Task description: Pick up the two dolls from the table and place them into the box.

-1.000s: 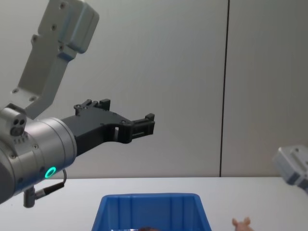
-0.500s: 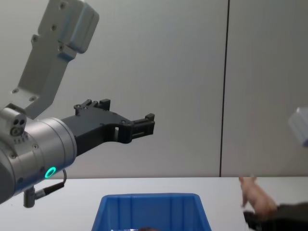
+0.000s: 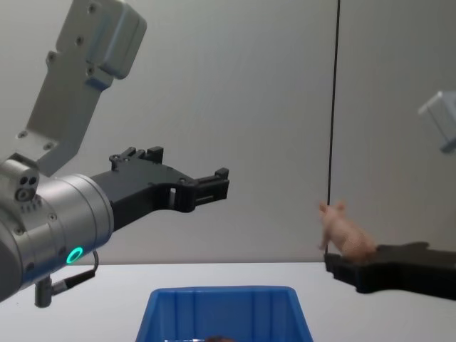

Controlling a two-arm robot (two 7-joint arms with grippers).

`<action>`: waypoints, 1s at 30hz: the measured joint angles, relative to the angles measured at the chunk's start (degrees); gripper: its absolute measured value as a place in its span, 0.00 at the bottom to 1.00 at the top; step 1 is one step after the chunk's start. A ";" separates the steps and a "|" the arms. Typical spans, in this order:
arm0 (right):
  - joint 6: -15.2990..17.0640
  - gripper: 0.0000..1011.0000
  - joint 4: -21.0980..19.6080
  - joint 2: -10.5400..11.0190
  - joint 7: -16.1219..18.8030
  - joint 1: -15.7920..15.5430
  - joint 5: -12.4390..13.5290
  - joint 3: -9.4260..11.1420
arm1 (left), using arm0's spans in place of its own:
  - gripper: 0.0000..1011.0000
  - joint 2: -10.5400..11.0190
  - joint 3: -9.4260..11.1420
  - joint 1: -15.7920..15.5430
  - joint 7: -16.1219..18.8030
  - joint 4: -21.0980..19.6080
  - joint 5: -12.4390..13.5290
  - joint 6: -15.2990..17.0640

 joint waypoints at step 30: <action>15.44 0.76 5.29 -5.06 19.41 9.11 6.61 -3.43 | 0.99 0.00 0.00 0.00 0.00 0.00 0.00 0.00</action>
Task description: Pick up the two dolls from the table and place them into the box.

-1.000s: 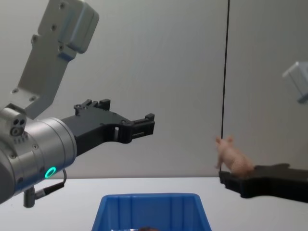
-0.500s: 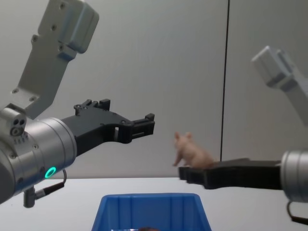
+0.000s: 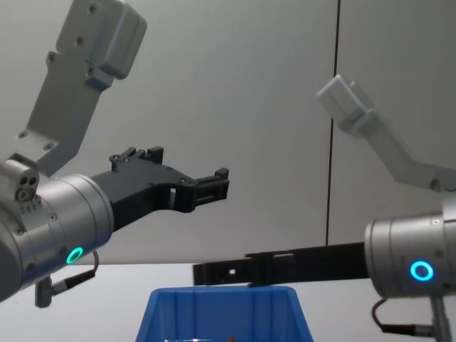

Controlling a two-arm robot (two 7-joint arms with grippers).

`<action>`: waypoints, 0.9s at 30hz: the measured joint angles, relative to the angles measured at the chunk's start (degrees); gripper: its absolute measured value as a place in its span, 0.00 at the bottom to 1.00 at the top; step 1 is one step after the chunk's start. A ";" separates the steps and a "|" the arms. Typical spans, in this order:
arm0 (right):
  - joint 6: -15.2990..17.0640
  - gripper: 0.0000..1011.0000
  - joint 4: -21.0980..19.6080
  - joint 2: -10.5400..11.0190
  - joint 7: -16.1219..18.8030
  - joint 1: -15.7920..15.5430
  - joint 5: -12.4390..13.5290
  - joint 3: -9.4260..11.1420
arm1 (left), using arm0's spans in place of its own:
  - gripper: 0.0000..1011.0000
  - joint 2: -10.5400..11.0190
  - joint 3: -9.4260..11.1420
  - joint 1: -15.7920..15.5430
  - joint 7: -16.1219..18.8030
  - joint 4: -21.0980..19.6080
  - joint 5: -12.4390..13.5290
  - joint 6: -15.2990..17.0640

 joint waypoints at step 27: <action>-5.06 0.99 -3.84 4.15 -4.98 -1.30 2.84 3.53 | 0.99 0.00 0.00 0.00 0.00 0.00 0.00 0.00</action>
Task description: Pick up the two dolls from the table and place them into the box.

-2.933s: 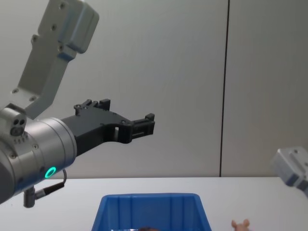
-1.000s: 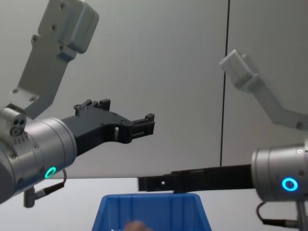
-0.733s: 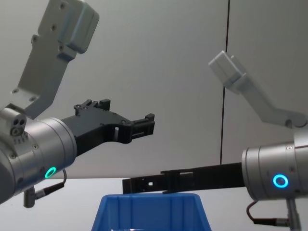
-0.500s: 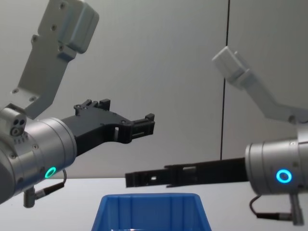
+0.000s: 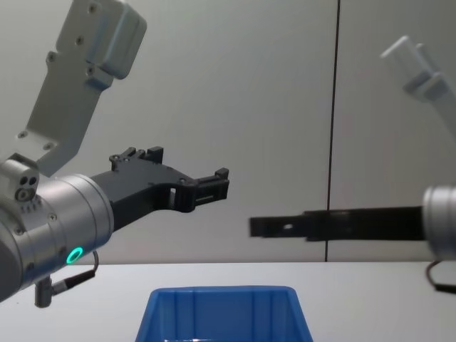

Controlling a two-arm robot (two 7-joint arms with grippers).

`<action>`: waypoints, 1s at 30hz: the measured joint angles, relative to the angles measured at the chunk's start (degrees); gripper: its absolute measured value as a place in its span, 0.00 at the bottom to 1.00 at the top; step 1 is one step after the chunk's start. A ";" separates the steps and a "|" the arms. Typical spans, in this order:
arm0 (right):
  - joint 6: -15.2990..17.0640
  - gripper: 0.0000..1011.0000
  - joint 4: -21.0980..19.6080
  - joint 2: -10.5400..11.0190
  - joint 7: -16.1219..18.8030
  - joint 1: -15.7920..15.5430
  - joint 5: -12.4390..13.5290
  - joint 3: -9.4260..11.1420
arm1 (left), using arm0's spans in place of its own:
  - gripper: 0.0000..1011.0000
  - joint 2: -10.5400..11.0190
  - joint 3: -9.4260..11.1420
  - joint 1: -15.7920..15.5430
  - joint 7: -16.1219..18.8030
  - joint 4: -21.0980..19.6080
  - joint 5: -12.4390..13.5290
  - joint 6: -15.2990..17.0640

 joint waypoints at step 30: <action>-13.23 0.99 -9.10 10.70 -18.80 -11.55 6.19 10.03 | 0.99 5.98 -2.93 5.51 2.67 -7.33 -8.51 9.51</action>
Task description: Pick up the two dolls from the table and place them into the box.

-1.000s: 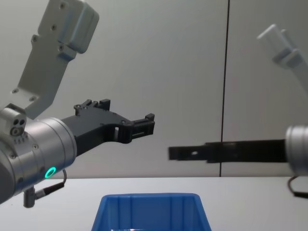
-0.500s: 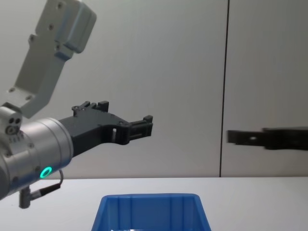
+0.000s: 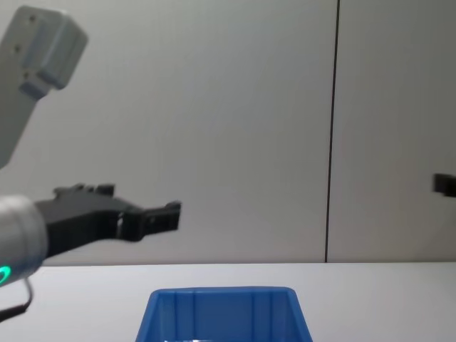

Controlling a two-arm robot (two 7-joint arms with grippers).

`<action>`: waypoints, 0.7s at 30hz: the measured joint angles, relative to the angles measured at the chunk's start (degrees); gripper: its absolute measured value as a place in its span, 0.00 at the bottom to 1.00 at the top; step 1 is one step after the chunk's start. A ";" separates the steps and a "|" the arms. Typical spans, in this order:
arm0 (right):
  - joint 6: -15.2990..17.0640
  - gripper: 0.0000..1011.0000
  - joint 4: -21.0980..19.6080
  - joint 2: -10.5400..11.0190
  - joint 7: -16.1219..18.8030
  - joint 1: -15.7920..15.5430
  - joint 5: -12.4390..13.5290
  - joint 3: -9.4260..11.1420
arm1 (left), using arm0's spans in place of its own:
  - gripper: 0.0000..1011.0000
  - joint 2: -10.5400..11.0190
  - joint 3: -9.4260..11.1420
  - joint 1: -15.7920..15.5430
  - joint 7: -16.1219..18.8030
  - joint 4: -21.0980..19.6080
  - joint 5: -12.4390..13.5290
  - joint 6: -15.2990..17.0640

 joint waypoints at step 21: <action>-9.43 0.99 -1.38 5.14 -10.58 -6.83 2.63 7.33 | 0.99 7.58 -3.02 9.85 7.63 -5.89 -13.78 10.39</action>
